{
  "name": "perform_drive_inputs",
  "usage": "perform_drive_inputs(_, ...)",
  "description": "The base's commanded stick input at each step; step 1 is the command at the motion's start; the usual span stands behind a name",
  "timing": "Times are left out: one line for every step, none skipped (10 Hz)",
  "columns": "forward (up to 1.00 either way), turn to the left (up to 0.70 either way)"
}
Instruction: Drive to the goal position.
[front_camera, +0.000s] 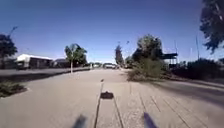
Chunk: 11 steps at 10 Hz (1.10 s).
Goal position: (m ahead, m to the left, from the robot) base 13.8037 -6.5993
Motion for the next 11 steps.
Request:
perform_drive_inputs(0.98,0.0)
perform_drive_inputs(0.98,0.0)
perform_drive_inputs(0.98,0.0)
perform_drive_inputs(0.98,0.0)
perform_drive_inputs(0.98,0.0)
perform_drive_inputs(0.98,0.0)
perform_drive_inputs(0.98,0.0)
perform_drive_inputs(0.98,0.0)
perform_drive_inputs(0.98,0.0)
perform_drive_inputs(0.98,0.0)
perform_drive_inputs(0.98,0.0)
